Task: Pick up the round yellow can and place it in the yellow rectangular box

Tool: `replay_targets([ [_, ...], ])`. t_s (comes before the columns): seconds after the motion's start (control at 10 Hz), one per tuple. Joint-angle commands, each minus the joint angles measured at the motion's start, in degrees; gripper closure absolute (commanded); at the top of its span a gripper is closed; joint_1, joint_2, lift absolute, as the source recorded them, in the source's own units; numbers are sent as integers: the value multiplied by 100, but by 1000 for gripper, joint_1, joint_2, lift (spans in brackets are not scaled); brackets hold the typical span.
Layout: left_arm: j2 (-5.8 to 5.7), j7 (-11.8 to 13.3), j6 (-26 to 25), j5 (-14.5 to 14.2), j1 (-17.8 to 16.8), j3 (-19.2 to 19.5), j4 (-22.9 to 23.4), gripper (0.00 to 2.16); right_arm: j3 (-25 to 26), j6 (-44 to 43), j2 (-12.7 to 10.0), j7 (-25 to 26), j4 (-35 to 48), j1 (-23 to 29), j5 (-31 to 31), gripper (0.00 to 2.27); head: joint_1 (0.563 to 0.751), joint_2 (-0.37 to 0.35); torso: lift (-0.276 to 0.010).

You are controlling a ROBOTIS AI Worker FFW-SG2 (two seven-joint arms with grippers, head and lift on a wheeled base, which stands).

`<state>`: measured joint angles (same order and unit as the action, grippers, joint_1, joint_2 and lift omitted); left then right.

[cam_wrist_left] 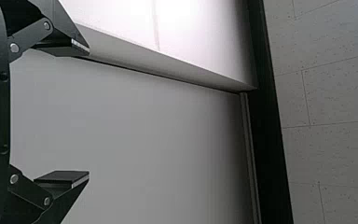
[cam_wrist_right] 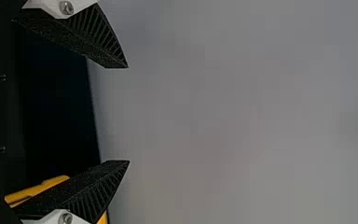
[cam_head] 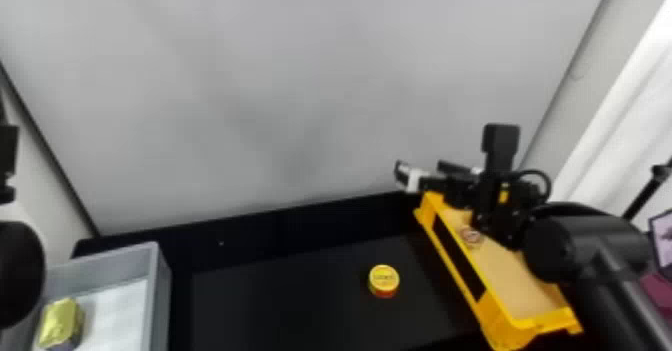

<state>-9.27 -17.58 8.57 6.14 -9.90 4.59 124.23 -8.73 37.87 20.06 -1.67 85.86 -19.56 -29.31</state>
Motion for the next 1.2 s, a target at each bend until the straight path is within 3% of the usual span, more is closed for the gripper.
replay_targets([
  [0.0, 4, 0, -13, -7, -38, -46, -13, 314, -367, 258, -160, -730, -834, -241, 804, 28, 632, -78, 0],
  [0.3, -67, 8, -66, -16, -135, -107, -22, 314, -376, 539, -556, -1565, -1810, -496, 1920, 28, 632, -78, 0],
  [0.6, -67, 8, -66, -7, -161, -134, -22, 314, -508, 416, -723, -1671, -2618, -628, 1947, 28, 632, -78, 0],
  [1.1, -23, 8, -22, -7, -161, -142, -48, 314, -596, -50, -740, -1785, -3207, -619, 1999, 28, 632, -78, 0],
])
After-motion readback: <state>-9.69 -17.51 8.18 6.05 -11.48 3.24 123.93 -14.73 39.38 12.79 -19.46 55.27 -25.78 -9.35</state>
